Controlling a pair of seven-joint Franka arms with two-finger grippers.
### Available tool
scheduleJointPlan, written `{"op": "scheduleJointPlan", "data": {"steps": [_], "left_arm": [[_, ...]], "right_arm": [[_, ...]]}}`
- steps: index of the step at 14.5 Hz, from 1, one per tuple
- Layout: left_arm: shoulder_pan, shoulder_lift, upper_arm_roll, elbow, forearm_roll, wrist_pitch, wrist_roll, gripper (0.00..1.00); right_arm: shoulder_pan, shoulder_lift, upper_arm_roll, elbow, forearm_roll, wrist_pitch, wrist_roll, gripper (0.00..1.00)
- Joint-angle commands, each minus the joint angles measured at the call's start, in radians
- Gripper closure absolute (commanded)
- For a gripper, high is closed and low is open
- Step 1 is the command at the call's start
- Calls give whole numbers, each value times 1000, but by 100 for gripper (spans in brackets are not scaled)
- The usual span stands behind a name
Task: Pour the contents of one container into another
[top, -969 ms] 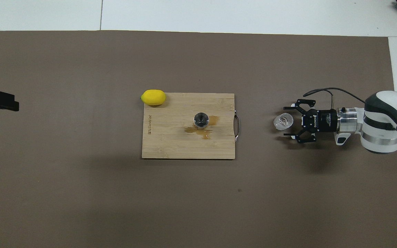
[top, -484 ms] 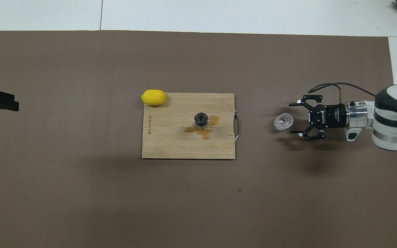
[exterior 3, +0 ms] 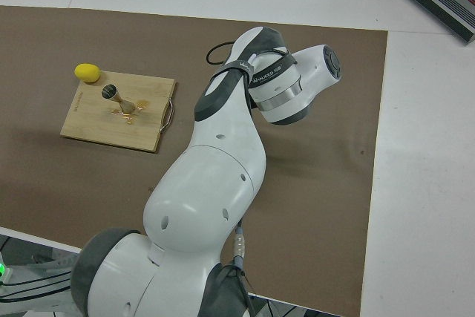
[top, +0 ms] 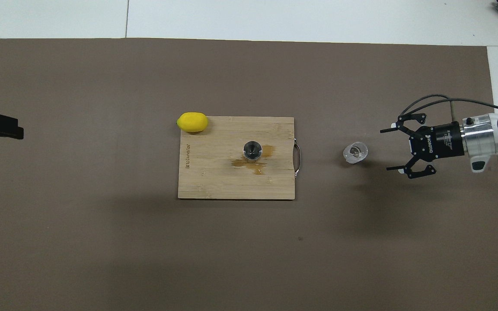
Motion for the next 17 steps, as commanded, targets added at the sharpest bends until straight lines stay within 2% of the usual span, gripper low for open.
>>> {"op": "scheduleJointPlan", "data": {"steps": [1, 4, 6, 9, 14, 16, 17], "left_arm": [[-7, -12, -2, 4, 22, -14, -10, 0], [-4, -12, 0, 1, 23, -5, -7, 0], [-2, -14, 1, 2, 23, -5, -6, 0], [-2, -14, 1, 2, 23, -3, -6, 0], [-4, -14, 1, 1, 23, -5, -6, 0], [-4, -12, 1, 2, 23, -5, -6, 0], [-4, -14, 1, 2, 23, -5, -6, 0]], "right_arm": [[55, -67, 2, 1, -203, 40, 7, 0], [101, -105, 9, 44, -462, 101, -43, 0], [122, -128, 13, 49, -521, 124, -181, 0], [167, -173, 13, 56, -699, 124, -257, 0], [167, -279, 8, 76, -739, 77, -514, 0], [200, -290, -12, 154, -785, -22, -564, 0], [234, -282, -51, 214, -811, -94, -567, 0]]}}
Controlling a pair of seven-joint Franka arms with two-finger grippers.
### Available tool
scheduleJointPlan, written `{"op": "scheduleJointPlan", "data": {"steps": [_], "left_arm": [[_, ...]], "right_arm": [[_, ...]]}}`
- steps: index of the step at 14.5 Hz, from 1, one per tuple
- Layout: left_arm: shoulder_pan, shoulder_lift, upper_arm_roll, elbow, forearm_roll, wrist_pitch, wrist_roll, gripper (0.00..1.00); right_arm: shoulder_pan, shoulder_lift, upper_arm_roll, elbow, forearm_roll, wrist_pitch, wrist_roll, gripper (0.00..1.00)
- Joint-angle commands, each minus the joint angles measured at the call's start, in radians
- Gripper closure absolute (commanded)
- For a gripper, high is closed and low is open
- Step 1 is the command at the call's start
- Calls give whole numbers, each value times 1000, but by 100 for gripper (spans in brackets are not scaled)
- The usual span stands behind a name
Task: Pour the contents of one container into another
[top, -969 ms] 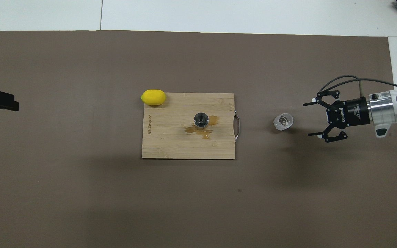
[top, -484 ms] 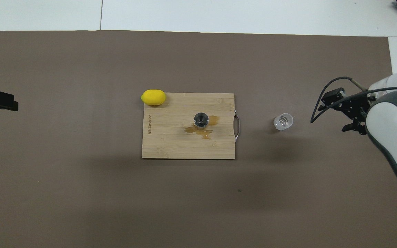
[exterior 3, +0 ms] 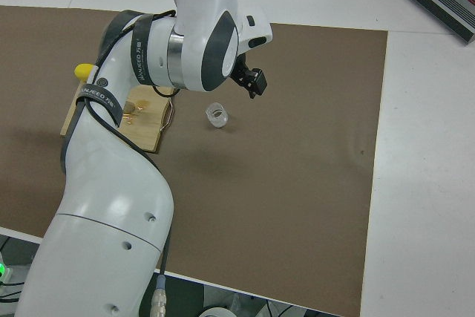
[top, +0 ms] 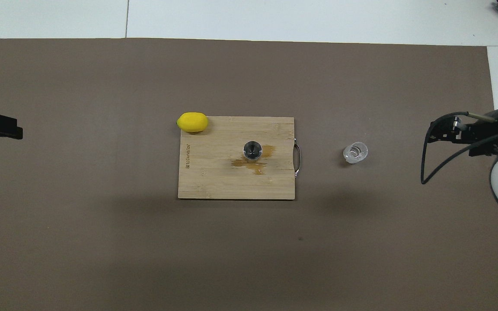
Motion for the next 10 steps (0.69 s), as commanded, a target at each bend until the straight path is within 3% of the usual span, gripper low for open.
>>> {"op": "scheduleJointPlan", "data": {"steps": [1, 3, 5, 10], "left_arm": [[-4, -11, 1, 2, 22, -5, -7, 0], [-4, -11, 1, 1, 22, -5, -6, 0], [-4, -11, 1, 2, 22, -5, -6, 0], [-4, -9, 1, 2, 22, -5, -6, 0]], "right_arm": [[91, 7, -94, 143, -58, -169, -48, 0], [129, 7, -148, 185, -58, -228, -109, 0], [120, 24, -147, 245, -49, -288, -192, 0], [85, 16, -52, 245, -39, -322, -142, 0]]}}
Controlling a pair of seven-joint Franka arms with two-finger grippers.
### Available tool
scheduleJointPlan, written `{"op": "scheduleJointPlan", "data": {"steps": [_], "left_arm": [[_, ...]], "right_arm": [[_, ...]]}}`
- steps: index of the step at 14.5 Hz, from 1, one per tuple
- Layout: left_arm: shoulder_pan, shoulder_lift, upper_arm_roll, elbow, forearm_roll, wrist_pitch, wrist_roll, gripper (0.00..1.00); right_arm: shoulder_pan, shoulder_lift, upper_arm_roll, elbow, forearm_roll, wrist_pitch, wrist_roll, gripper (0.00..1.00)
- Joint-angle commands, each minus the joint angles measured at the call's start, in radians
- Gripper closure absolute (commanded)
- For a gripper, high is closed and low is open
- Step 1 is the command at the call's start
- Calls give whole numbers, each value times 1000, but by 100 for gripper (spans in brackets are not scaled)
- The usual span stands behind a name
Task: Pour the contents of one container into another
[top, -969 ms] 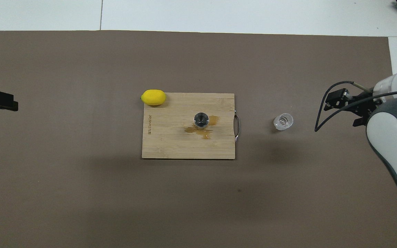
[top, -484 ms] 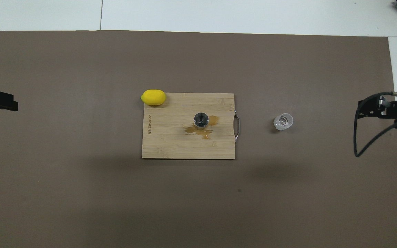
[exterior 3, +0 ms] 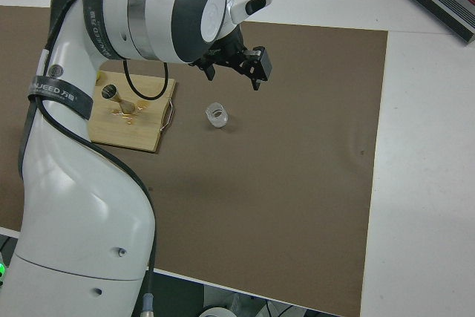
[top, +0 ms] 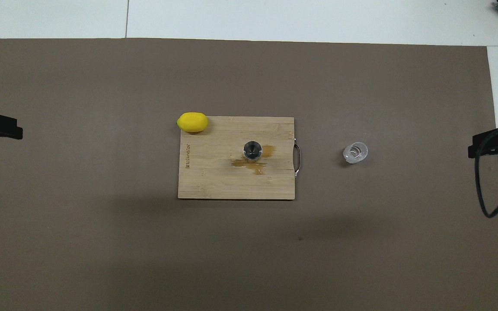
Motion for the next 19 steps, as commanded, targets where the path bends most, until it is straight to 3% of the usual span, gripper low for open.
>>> {"op": "scheduleJointPlan", "data": {"steps": [1, 19], "left_arm": [[-5, -9, 1, 1, 22, -5, -6, 0], [-6, -9, 1, 1, 22, -5, -7, 0]], "right_arm": [[-17, 12, 52, 23, -5, -24, 32, 0], [-38, 4, 34, 29, -22, -37, -47, 0]]}}
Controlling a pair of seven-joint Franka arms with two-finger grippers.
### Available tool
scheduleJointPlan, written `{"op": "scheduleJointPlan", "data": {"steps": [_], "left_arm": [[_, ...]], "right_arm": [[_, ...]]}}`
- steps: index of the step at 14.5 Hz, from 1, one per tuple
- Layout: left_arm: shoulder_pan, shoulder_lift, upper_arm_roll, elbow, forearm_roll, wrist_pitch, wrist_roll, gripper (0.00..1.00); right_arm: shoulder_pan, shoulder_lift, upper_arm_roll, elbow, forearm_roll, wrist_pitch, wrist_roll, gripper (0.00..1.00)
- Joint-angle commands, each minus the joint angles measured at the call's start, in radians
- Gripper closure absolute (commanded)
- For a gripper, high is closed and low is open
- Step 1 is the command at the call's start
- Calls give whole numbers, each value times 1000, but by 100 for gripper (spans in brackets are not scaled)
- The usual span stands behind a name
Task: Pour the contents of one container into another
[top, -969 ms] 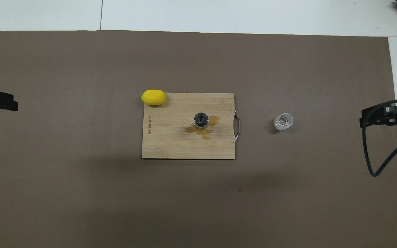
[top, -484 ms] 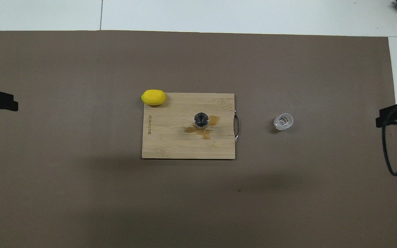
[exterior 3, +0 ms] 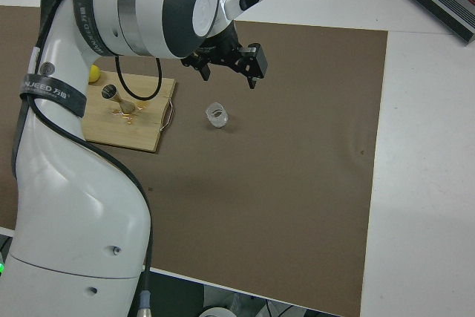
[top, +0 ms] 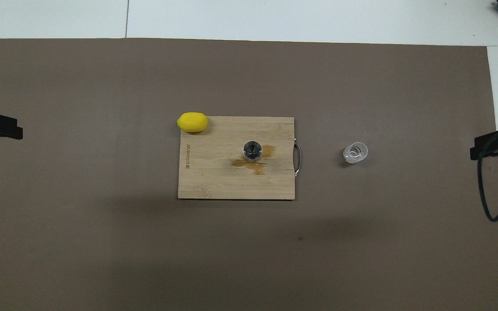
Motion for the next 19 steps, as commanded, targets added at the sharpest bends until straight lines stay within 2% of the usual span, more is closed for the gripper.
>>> {"op": "scheduleJointPlan", "data": {"steps": [1, 8, 11, 19], "left_arm": [[-5, -11, 0, 1, 22, -5, -7, 0], [-5, -11, 0, 1, 22, -5, -7, 0], [-5, -11, 0, 1, 22, -5, -7, 0], [-5, -11, 0, -1, 22, -5, -7, 0]], "right_arm": [[0, 3, 3, 11, -19, -17, -14, 0], [-2, 2, 3, 5, -23, -7, -17, 0], [-2, -3, 3, -7, -19, 55, -22, 0], [-2, -5, 3, -10, -16, 49, -25, 0]]}}
